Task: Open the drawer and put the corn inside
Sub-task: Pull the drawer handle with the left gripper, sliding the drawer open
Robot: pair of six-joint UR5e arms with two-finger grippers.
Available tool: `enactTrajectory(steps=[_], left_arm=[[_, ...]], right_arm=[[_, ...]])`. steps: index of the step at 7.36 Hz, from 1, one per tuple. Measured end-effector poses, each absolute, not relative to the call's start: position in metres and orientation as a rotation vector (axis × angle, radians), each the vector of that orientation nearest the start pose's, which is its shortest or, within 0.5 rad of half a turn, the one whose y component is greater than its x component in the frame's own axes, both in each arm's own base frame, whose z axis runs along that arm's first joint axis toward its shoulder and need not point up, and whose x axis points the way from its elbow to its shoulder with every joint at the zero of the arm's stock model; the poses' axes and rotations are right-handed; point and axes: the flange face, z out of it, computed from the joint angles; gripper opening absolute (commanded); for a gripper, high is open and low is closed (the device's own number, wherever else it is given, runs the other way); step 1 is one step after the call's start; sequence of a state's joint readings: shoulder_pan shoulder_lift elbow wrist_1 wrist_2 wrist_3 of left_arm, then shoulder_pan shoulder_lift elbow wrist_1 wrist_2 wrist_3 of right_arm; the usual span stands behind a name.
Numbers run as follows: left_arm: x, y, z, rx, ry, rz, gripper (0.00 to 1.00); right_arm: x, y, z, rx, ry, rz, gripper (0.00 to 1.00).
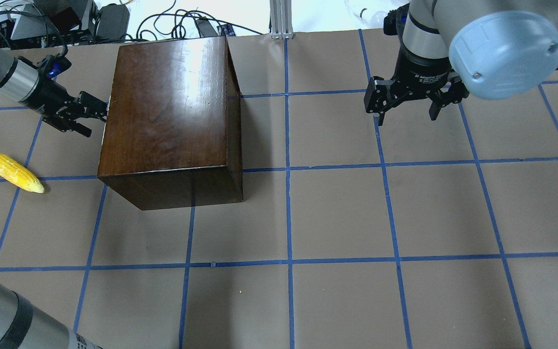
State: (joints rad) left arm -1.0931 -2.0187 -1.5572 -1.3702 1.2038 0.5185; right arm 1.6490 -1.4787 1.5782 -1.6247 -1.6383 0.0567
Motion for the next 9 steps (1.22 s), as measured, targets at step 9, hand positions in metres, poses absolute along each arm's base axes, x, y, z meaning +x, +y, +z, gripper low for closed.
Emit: enactTrajectory(steps=[9], left_arm=[[0.1255,-0.6280,0.2680,0.022,3.557,0.046,1.00]], right_arm=[[0.1672,-0.5131,0.4424,-0.037,3.211,0.067,1.00]])
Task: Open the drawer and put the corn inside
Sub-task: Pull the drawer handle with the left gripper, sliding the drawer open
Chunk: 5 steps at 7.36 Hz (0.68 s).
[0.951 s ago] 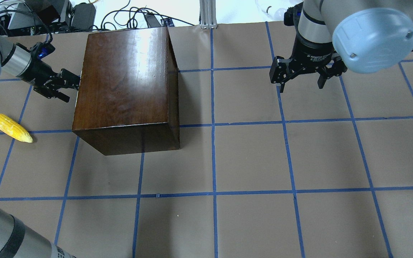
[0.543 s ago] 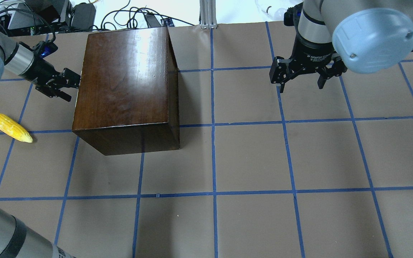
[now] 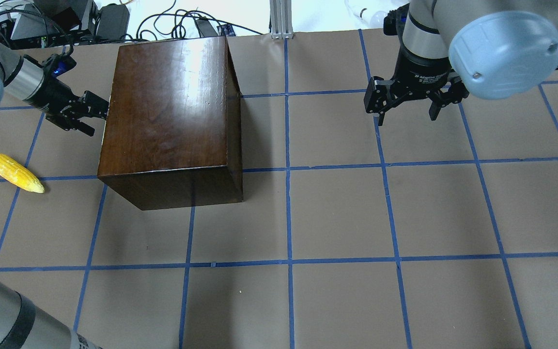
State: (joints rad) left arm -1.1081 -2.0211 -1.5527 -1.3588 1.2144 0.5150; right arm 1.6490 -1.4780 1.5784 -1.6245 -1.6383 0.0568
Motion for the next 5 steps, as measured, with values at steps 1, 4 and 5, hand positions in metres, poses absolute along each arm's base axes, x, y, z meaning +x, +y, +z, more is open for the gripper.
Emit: enactTrajectory(steps=[1,4,5], left_arm=[[0.1261,-0.6286,0.2666,0.027,3.553,0.034,1.00],[0.1311,-0.6289,0.2660,0.034,3.520,0.043,1.00],[0.1335,-0.6284,0.2660,0.038,3.498,0.058,1.00]], right_arm=[[0.1672,-0.5130,0.4425,-0.037,3.211,0.067,1.00],[0.1672,-0.5129,0.4427,-0.037,3.211,0.067,1.00],[0.1672,-0.5131,0.4424,-0.037,3.211,0.068,1.00]])
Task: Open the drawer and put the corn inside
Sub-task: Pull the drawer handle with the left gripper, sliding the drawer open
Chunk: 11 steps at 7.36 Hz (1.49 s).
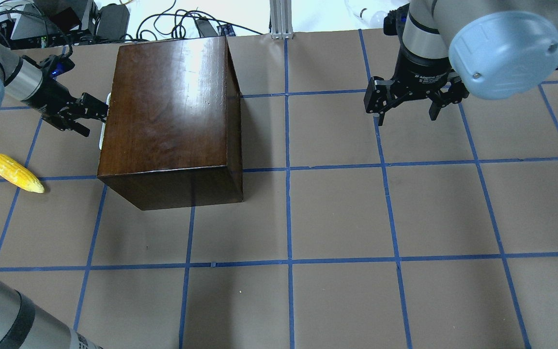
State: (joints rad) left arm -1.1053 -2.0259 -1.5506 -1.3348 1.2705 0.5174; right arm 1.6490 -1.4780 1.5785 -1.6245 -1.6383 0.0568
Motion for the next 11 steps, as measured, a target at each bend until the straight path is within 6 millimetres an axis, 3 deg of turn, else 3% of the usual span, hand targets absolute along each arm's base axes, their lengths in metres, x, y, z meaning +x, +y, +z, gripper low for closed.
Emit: enactTrajectory(steps=[11], left_arm=[[0.173,-0.623,0.275,0.005,3.364,0.071,1.00]], right_arm=[[0.167,-0.513,0.443,-0.037,3.211,0.067,1.00]])
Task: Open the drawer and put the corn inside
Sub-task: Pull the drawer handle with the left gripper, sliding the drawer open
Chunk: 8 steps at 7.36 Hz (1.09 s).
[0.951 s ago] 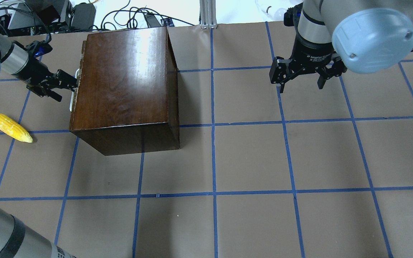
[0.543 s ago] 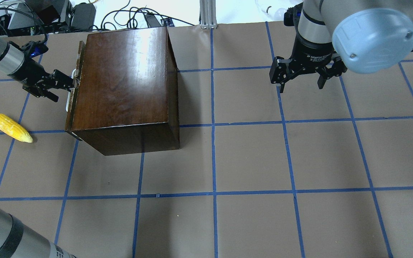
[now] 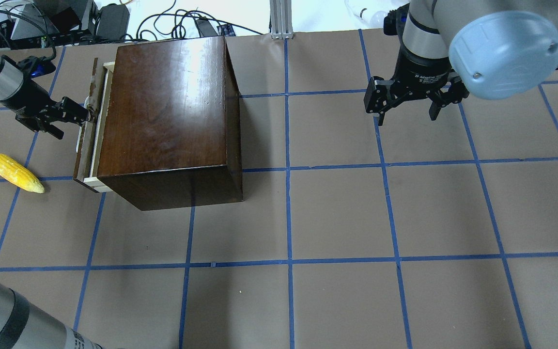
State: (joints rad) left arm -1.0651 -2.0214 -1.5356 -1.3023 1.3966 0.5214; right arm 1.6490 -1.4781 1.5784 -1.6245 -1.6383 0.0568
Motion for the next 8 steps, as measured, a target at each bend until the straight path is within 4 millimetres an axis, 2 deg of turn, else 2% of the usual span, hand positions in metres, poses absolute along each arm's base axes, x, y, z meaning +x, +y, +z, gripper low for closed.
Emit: enactTrajectory(steps=[8], left_arm=[[0.205,-0.612,0.277,-0.078,3.363,0.053,1.00]], right_arm=[[0.167,-0.513,0.443,-0.037,3.211,0.065,1.00]])
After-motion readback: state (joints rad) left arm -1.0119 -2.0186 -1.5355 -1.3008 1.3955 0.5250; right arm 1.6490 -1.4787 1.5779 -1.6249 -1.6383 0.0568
